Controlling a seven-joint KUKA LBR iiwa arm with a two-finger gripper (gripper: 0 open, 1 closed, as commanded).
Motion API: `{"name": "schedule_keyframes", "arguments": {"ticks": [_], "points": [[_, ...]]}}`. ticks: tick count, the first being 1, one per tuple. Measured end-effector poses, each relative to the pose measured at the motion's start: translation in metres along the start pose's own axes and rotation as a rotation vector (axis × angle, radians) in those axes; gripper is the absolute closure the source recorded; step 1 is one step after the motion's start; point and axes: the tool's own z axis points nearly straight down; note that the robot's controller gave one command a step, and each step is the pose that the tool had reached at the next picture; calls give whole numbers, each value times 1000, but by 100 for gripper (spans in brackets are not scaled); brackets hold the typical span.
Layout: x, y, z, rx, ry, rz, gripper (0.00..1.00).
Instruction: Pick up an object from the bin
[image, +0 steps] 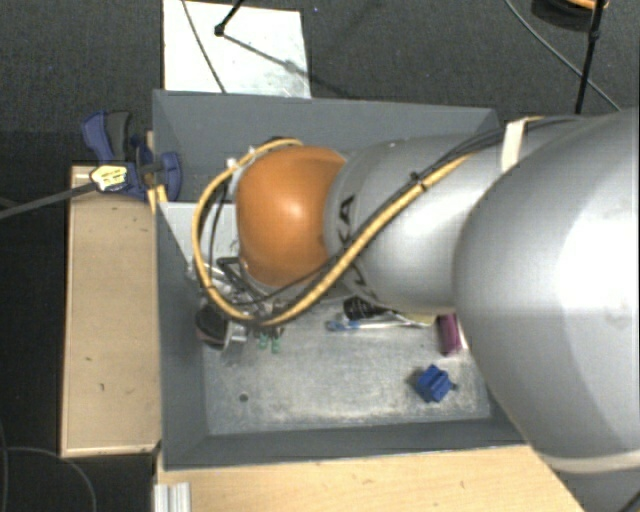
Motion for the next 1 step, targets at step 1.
{"name": "schedule_keyframes", "arguments": {"ticks": [1], "points": [[0, 0, -60, 0, 1, -1, 100]]}}
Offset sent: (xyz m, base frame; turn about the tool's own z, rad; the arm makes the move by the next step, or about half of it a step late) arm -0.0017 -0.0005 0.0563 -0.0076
